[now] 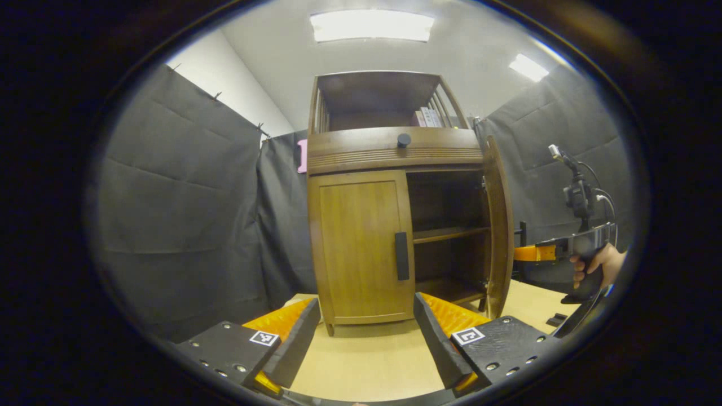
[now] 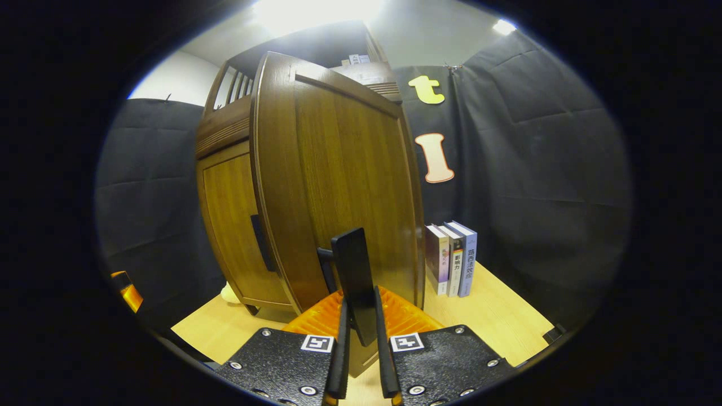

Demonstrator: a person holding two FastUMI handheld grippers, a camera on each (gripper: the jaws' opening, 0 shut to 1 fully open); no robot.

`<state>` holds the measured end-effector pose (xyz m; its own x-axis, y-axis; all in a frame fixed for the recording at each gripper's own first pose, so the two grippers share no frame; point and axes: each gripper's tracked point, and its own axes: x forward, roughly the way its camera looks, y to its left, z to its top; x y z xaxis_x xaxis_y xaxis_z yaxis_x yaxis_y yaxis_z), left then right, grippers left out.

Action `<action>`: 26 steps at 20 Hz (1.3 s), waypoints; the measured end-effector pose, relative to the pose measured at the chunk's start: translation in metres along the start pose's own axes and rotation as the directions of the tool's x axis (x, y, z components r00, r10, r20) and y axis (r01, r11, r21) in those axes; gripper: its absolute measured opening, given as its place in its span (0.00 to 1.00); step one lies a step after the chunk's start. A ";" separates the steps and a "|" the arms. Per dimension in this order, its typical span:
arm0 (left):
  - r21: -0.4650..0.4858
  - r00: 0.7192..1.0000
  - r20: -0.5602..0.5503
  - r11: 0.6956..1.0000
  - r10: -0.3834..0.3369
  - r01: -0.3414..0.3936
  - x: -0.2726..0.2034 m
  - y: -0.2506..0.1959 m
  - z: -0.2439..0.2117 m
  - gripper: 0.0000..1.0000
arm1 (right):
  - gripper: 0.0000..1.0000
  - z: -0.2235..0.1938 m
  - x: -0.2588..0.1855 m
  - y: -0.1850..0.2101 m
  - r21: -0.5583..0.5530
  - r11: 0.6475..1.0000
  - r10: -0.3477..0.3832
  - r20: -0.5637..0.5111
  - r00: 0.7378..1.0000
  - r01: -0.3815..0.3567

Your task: Open the right door of the double-door shoe cabinet with the right hand, and open the left door with the left hand.

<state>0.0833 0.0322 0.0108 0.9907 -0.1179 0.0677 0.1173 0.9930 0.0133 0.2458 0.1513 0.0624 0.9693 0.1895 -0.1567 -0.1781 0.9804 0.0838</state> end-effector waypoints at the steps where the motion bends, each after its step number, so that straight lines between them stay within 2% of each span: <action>1: 0.000 1.000 0.002 1.000 -0.010 0.010 0.002 0.001 0.000 1.00 | 0.23 0.000 0.000 -0.001 -0.001 1.000 -0.017 0.002 1.000 0.017; 2: 0.000 1.000 0.001 1.000 -0.018 0.018 0.005 0.004 -0.002 0.95 | 0.22 0.001 0.000 -0.003 -0.014 0.999 -0.042 0.007 0.999 0.042; 5: -0.002 1.000 -0.001 1.000 -0.029 0.029 0.010 0.010 -0.003 0.95 | 0.20 0.011 -0.010 -0.009 -0.035 0.993 -0.113 0.018 0.993 0.114; 6: -0.003 1.000 -0.001 1.000 -0.030 0.030 0.010 0.010 -0.003 1.00 | 0.20 0.013 -0.012 -0.009 -0.028 0.991 -0.128 0.018 0.992 0.129; 9: -0.002 0.999 -0.001 0.999 -0.033 0.033 0.008 0.006 -0.002 0.95 | 0.13 0.013 -0.016 -0.030 0.000 0.985 -0.172 0.023 0.985 0.172; 10: -0.001 0.999 -0.001 0.999 -0.036 0.036 0.009 0.006 -0.003 1.00 | 0.12 0.013 -0.013 -0.039 0.000 0.982 -0.190 0.027 0.981 0.190; 11: 0.001 0.999 0.000 0.999 -0.038 0.038 0.009 0.005 -0.002 0.95 | 0.11 0.013 -0.014 -0.043 0.001 0.981 -0.196 0.026 0.980 0.196; 12: 0.001 0.999 0.001 0.999 -0.042 0.042 0.010 0.005 -0.002 1.00 | 0.11 0.012 -0.016 -0.045 0.006 0.982 -0.188 0.022 0.982 0.188; 16: 0.000 0.998 -0.003 0.998 -0.060 0.060 0.014 0.002 -0.004 1.00 | 0.11 0.012 -0.020 -0.058 -0.026 0.981 -0.190 0.020 0.982 0.190; 20: 0.009 0.997 0.003 0.996 -0.083 0.083 0.016 -0.001 -0.004 1.00 | 0.11 0.010 -0.028 -0.082 -0.027 0.968 -0.250 0.020 0.968 0.251; 21: 0.009 0.996 0.002 0.996 -0.093 0.093 0.017 -0.003 -0.004 0.95 | 0.11 0.008 -0.030 -0.092 -0.025 0.961 -0.274 0.017 0.962 0.274; 22: 0.010 0.995 0.005 0.995 -0.104 0.104 0.017 -0.004 -0.005 0.95 | 0.11 0.006 -0.033 -0.101 -0.015 0.955 -0.295 0.008 0.955 0.295; 23: 0.014 0.994 0.009 0.994 -0.113 0.113 0.018 -0.005 -0.004 1.00 | 0.11 0.005 -0.036 -0.107 0.006 0.951 -0.310 0.004 0.951 0.310; 24: 0.017 0.993 0.013 0.993 -0.119 0.119 0.019 -0.005 -0.004 0.95 | 0.11 0.006 -0.038 -0.107 0.037 0.953 -0.300 0.003 0.954 0.300; 26: 0.015 0.992 0.018 0.992 -0.122 0.121 0.021 -0.007 -0.004 0.95 | 0.11 0.007 -0.040 -0.106 0.049 0.955 -0.293 0.004 0.956 0.293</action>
<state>0.1041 0.0231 0.0078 0.9677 -0.2380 0.0833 0.2357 0.9712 0.0359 0.2268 0.0398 0.0668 0.9796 -0.1065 -0.1705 0.1218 0.9892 0.0820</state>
